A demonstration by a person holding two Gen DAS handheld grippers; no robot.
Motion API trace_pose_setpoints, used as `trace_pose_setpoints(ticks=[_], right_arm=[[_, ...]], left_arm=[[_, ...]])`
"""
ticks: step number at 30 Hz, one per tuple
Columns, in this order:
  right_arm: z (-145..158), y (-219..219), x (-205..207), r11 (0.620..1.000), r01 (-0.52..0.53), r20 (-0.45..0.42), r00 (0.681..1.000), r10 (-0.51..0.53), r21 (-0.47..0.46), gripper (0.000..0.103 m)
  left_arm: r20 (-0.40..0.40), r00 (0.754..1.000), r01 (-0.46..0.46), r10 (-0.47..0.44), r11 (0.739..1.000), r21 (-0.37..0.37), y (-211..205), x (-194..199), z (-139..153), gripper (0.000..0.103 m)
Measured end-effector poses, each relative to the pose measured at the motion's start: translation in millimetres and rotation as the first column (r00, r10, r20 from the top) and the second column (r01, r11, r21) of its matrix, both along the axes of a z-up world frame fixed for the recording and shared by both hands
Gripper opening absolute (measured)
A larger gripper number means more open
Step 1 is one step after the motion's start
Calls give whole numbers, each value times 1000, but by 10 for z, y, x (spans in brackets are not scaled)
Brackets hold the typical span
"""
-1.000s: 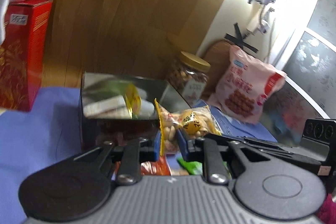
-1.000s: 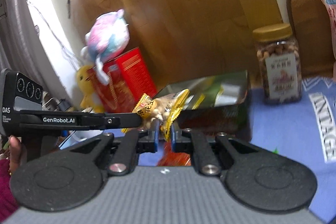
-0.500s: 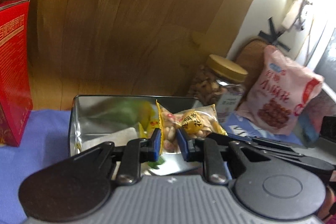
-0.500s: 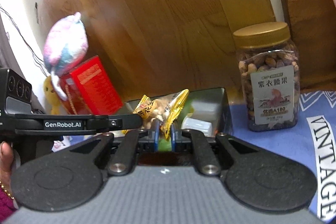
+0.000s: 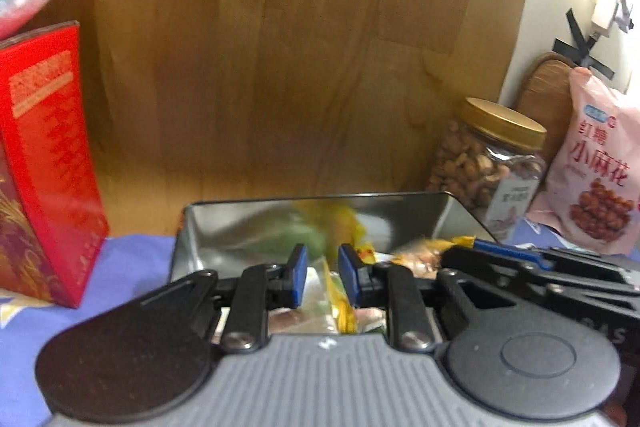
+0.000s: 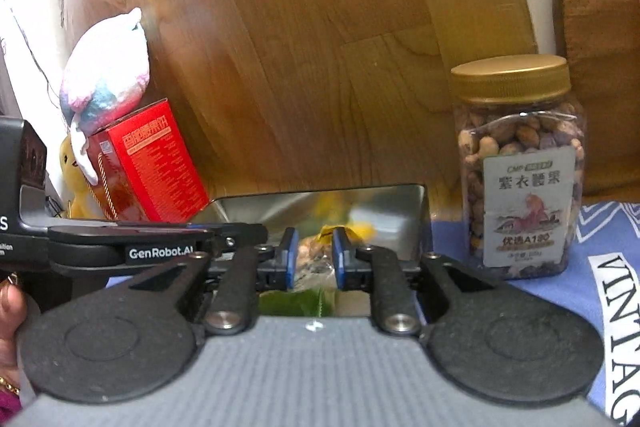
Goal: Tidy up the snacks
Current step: 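Open both tools over the tin box to drop the peanut bag, then lower both tools onto the red spicy-strip pack and close on it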
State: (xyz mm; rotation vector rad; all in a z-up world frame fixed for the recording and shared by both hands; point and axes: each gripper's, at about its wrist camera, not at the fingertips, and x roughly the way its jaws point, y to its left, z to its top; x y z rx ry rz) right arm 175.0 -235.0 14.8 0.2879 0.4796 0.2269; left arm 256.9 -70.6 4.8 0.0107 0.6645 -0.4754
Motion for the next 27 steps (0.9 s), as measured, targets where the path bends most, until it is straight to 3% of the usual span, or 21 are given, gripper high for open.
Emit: trace_pose_setpoints(ticks=[16,21,24,27], right_arm=[[117,-101,-644,995,29,32,999,-32,91,31],[41,-18,-900,994,24,-8,1000,-23,108,31],[-45,51,-1010,994,16,-43,999,-11,108,31],[-131,141,-1066,995,-2,-79,997,10,100,31]], left_arm=[[37,998,-57,55,998,39,139,-285,117,19],[19,998,-65,65,998,-12,343,-512,120,20],[77,993,-90,91,996,-15,455,-773,164,23],[26,996,-88,90,993,-78,625,-895,151,24]])
